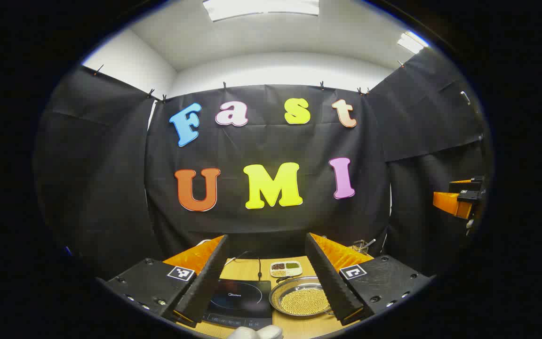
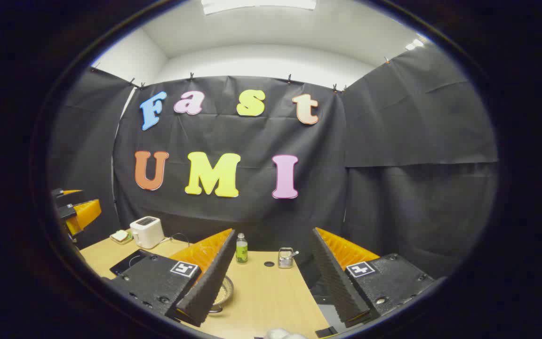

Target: First push the handle of the pot to place it horizontally, then grasp the pot with both hands and set it on the induction cooktop.

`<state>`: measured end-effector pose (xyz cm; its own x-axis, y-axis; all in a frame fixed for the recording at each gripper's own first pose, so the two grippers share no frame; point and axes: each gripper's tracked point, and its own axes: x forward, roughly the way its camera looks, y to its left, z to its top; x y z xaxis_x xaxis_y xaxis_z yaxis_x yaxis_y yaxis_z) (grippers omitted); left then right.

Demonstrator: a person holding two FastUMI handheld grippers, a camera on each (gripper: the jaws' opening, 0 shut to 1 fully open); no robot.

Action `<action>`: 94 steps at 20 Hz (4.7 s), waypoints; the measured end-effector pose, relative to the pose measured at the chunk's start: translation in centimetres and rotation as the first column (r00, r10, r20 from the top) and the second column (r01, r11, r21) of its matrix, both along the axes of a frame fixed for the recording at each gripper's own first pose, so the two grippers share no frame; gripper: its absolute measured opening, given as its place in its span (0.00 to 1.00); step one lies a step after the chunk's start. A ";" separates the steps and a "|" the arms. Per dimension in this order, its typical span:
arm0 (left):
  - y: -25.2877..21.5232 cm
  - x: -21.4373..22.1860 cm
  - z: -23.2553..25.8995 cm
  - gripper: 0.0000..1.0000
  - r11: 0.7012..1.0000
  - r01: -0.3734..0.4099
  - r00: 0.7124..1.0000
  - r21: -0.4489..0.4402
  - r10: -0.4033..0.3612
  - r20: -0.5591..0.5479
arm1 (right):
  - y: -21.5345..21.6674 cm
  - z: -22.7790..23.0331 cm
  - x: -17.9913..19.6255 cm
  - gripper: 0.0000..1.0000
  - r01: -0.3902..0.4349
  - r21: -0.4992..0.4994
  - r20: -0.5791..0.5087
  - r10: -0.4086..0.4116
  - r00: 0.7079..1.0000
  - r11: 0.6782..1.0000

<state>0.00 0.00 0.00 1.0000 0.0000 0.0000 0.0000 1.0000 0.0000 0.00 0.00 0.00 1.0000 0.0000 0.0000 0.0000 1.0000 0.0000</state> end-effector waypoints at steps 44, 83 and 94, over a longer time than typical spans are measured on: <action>6.8 -4.5 -3.1 0.96 0.986 -0.160 0.986 0.035 0.161 -0.039 | 22.4 -26.6 1.3 0.04 -0.483 0.077 -0.571 0.436 0.696 0.872; 4.5 -1.1 -4.9 0.96 0.955 -0.297 0.942 0.019 0.296 -0.160 | 14.4 -39.4 7.8 0.04 -0.459 0.101 -0.768 0.363 0.528 0.882; 1.8 -0.6 -5.1 0.96 0.927 -0.373 0.908 0.029 0.372 -0.192 | 10.6 -39.4 12.2 0.04 -0.508 0.089 -0.764 0.386 0.517 0.857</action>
<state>-0.58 1.79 -5.12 0.9083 0.3716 -0.1920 -0.3732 0.9273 0.0291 12.25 10.59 -39.42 0.5173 0.3859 -0.7639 -0.5076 0.8570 0.0892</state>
